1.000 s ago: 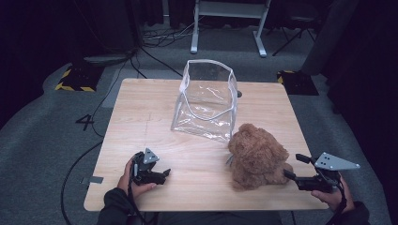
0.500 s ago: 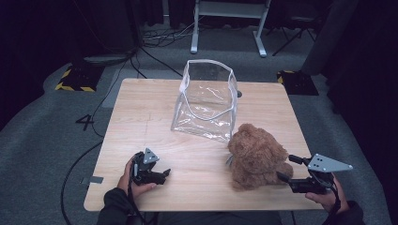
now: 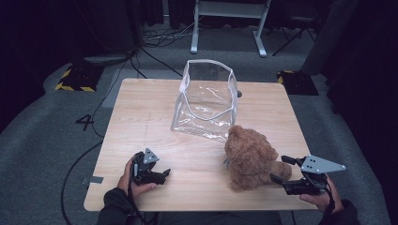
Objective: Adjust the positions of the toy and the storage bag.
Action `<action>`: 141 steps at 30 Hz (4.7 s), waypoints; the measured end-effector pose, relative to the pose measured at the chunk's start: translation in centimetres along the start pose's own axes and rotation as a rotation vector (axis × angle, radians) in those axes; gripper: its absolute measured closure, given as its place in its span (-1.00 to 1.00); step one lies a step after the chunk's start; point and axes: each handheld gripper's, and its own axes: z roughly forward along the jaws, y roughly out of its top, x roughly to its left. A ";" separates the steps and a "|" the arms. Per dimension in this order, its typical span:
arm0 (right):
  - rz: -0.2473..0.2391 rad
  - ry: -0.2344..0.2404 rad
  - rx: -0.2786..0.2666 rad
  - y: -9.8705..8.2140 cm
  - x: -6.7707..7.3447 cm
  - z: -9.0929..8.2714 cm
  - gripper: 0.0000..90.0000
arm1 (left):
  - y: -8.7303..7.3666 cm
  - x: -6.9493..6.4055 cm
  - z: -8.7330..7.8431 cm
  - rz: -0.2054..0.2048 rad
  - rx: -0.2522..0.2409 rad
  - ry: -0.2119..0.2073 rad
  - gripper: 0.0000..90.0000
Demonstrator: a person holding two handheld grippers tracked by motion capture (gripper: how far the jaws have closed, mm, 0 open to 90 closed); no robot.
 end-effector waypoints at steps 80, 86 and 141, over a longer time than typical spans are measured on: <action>0.058 -0.015 0.010 -4.2 -3.1 1.1 0.39 | 14.7 3.3 3.0 -0.024 -0.194 0.082 -0.45; 0.066 -0.012 0.005 -4.4 -3.2 1.0 0.38 | 15.3 3.4 5.2 -0.037 -0.163 0.085 -0.28; 0.053 0.010 0.004 -4.5 -3.0 0.5 0.32 | 8.0 6.9 0.6 -0.159 -0.209 0.177 -0.31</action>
